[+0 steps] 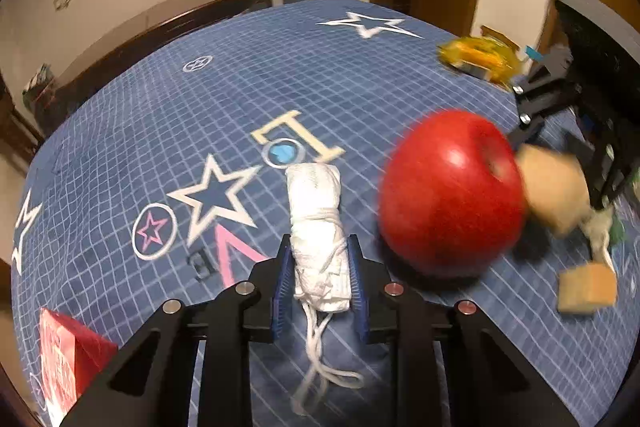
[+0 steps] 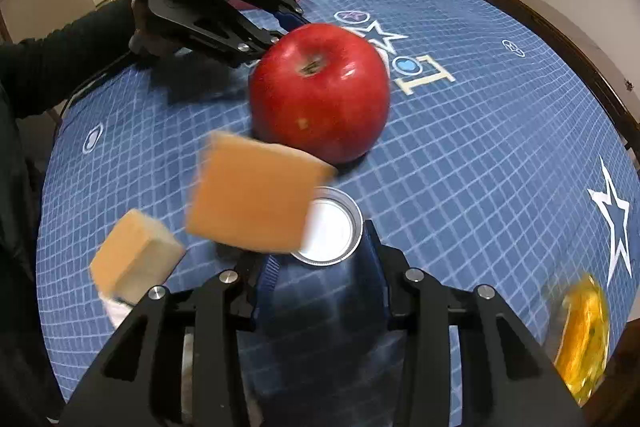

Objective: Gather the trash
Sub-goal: 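Grasp the white rolled cloth with the left tool while the right tool grasps the clear lid, then carry the white cloth and clear lid toward the green bin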

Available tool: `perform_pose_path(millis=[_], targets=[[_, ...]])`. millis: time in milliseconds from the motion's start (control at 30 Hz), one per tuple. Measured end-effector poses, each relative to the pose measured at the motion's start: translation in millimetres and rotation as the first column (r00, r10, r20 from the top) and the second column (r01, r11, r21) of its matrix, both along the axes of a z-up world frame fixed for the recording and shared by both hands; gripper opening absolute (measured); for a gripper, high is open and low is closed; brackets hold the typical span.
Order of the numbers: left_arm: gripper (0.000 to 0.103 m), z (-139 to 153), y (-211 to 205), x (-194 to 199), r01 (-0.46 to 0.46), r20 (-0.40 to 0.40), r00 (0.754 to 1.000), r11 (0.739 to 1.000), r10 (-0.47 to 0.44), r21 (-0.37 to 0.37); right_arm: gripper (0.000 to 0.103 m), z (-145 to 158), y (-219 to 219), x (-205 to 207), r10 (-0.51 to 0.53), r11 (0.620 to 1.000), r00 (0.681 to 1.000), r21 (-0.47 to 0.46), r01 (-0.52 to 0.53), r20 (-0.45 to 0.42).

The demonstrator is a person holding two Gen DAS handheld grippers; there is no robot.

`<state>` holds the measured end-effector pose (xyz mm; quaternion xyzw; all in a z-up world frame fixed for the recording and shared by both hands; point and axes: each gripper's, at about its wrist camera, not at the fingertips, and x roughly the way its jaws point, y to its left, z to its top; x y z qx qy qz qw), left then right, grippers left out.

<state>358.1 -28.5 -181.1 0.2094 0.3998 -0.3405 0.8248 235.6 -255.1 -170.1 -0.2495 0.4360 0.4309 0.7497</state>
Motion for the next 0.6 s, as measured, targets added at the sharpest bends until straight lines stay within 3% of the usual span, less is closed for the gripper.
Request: perform_pose_path(millis=[167, 300, 367, 433, 467, 533, 600], targets=[[0.028, 12, 19, -46, 0.006, 0.046, 0.999, 1.000, -0.005, -0.019, 0.038, 22, -14, -48, -0.024, 0.996, 0.995, -0.079, 0.032, 0.099], [0.028, 22, 36, -75, -0.005, 0.047, 0.999, 0.997, 0.009, -0.076, 0.038, 59, -8, -89, 0.008, 0.999, 0.982, -0.042, 0.000, 0.186], [0.027, 29, 41, -91, -0.006, 0.049, 0.999, 0.994, 0.011, -0.110, 0.038, 69, 5, -108, 0.008, 0.991, 0.951, -0.133, 0.035, 0.310], [0.028, 33, 44, -105, 0.002, 0.063, 0.998, 0.991, 0.007, -0.133, 0.038, 66, 25, -128, 0.087, 0.955, 0.879, -0.290, 0.061, 0.470], [0.028, 35, 44, -110, 0.000, 0.068, 0.998, 0.990, 0.010, -0.139, 0.038, 60, 37, -143, 0.154, 0.920, 0.808, -0.381, 0.093, 0.569], [0.028, 39, 46, -118, -0.007, 0.072, 0.997, 0.989, 0.018, -0.149, 0.038, 40, 54, -157, 0.283, 0.830, 0.672, -0.526, 0.186, 0.684], [0.028, 40, 48, -122, -0.017, 0.070, 0.997, 0.987, 0.029, -0.158, 0.038, 12, 66, -164, 0.473, 0.682, 0.505, -0.663, 0.309, 0.722]])
